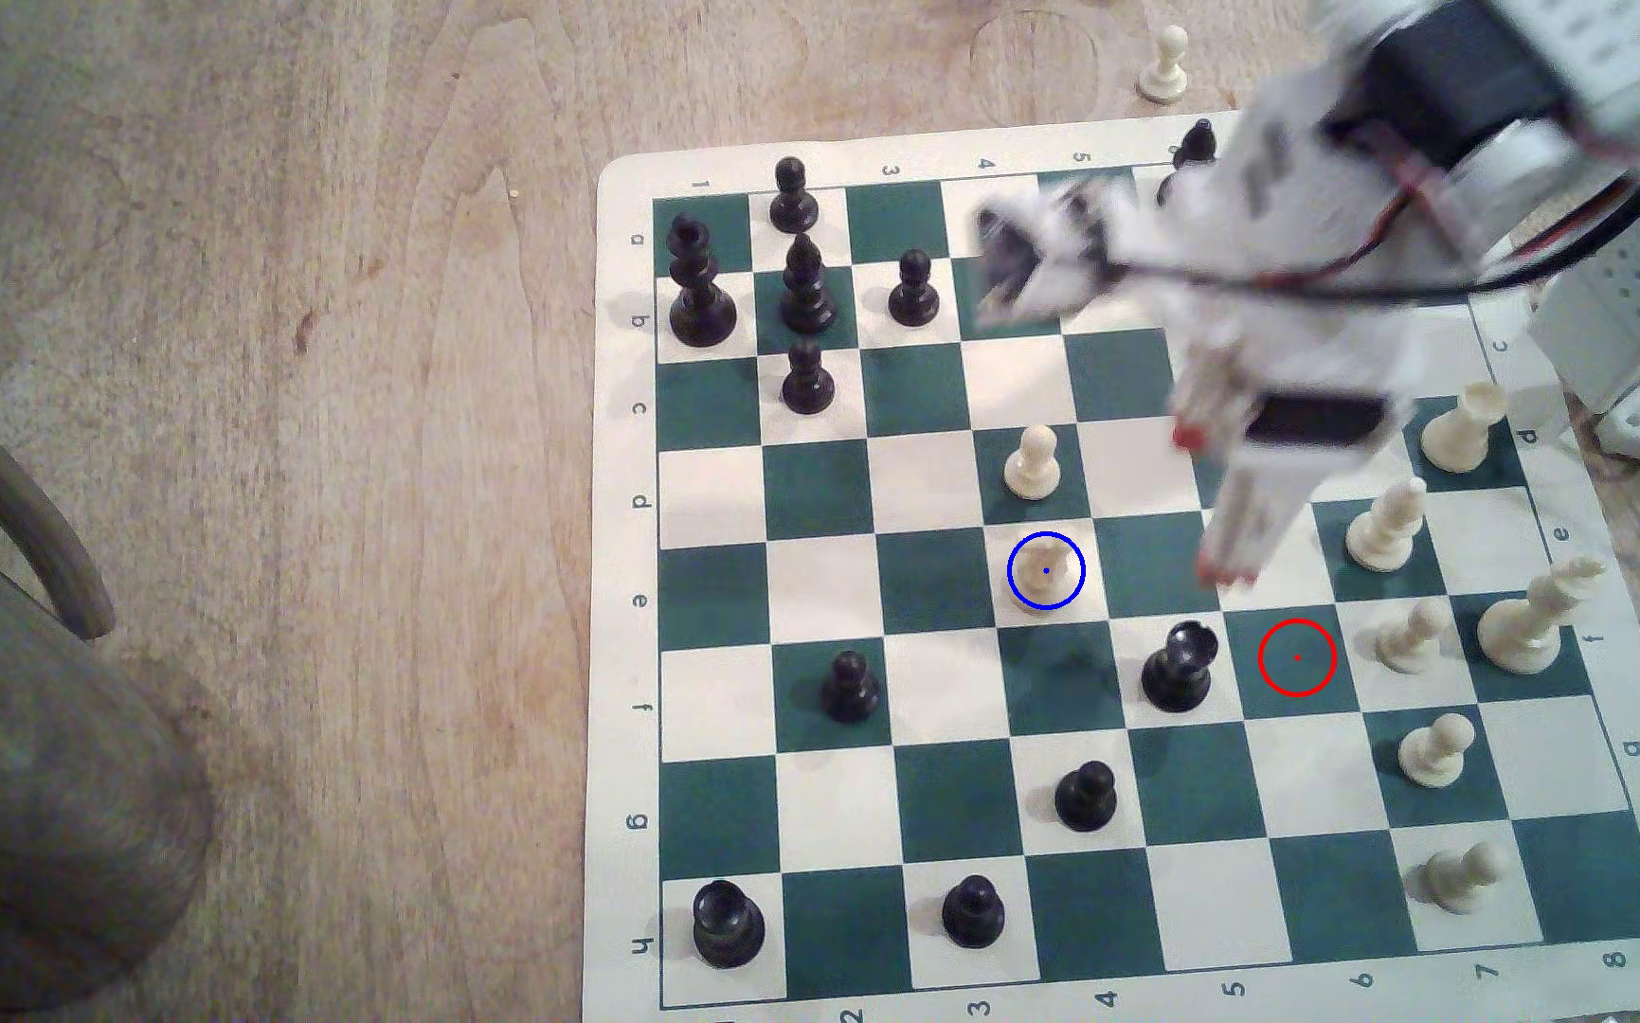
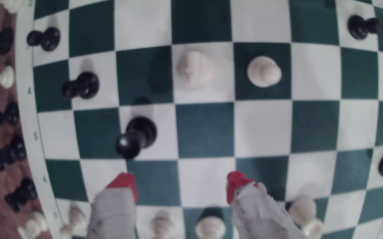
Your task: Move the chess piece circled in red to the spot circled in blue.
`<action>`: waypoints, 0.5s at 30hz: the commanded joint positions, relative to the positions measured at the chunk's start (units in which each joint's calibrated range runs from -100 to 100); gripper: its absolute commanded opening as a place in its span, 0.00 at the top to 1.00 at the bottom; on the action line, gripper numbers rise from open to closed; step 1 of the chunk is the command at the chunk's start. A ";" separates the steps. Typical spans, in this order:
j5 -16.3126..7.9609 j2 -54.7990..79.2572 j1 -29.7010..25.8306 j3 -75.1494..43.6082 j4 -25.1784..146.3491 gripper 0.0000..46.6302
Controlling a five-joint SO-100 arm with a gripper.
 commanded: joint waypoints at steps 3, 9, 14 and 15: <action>1.71 -20.11 4.65 9.11 1.53 0.75; 3.37 -36.23 12.94 19.08 0.30 0.98; 4.69 -50.41 15.68 32.59 -3.55 1.00; 4.88 -52.96 16.23 34.86 -4.45 1.00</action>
